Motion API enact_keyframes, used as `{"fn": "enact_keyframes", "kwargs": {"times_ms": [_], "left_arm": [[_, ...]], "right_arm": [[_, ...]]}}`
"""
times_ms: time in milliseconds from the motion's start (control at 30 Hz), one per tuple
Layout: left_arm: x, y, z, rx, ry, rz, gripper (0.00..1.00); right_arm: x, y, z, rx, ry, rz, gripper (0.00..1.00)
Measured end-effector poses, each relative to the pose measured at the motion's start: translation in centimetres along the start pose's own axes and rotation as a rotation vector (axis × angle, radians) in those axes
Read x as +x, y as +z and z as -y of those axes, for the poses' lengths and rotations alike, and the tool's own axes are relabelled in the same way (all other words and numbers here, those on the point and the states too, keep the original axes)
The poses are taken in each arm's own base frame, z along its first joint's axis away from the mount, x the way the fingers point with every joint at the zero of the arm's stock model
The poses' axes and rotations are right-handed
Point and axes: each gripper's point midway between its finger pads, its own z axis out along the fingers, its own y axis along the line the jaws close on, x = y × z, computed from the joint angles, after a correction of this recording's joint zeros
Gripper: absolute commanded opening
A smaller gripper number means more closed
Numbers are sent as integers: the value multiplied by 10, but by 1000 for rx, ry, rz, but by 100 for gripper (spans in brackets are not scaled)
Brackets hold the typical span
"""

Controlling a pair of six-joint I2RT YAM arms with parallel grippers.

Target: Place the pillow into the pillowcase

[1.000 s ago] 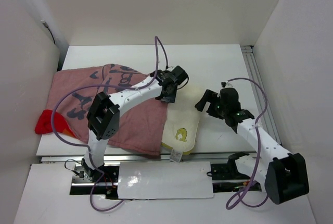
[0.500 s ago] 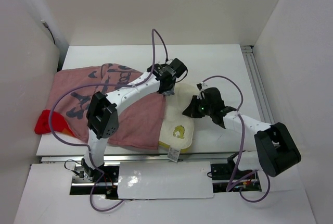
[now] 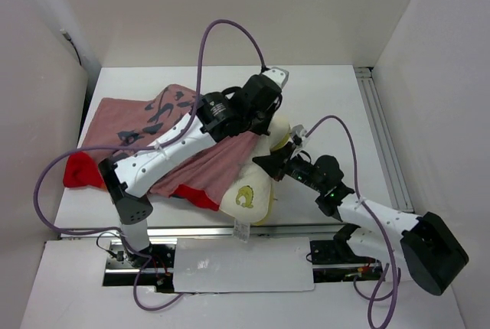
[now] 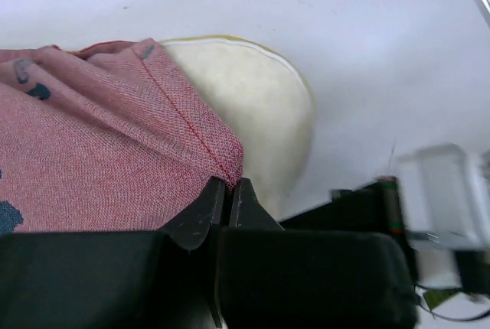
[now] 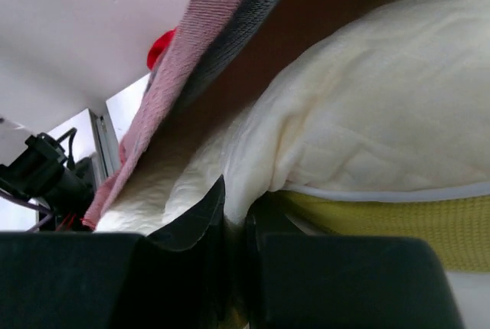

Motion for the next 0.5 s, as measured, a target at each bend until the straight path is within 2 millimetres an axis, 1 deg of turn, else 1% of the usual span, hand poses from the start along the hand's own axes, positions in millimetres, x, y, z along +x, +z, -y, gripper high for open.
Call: {"fn": "enact_keyframes", "kwargs": {"times_ms": [67,133,167,233,300,367,400,433,467,500], "left_arm": [[0,-9,11,25,20,7,0],[5,-13,17,35,48,-2,0],[9,-14,19,36,59,-12,0],[15,-17,19,27,79,-30,0],[20,-19,21,18,95,-39,0],[23,-19,21,9,103,-43,0],[26,-17,17,-13,107,-46,3],[26,-16,17,-15,107,-48,3],[29,-14,15,-24,102,-51,10],[32,-11,13,-28,97,-59,20]], "right_arm": [[1,6,-1,-3,-10,21,0],[8,18,0,1,-21,36,0],[15,25,2,10,-20,35,0],[33,37,14,70,-8,19,0],[53,46,30,144,12,-9,0],[66,52,48,220,40,-19,0],[72,54,57,260,57,-24,0],[77,53,65,295,69,-27,0],[76,52,70,327,84,-16,0],[70,51,74,360,96,8,0]]}}
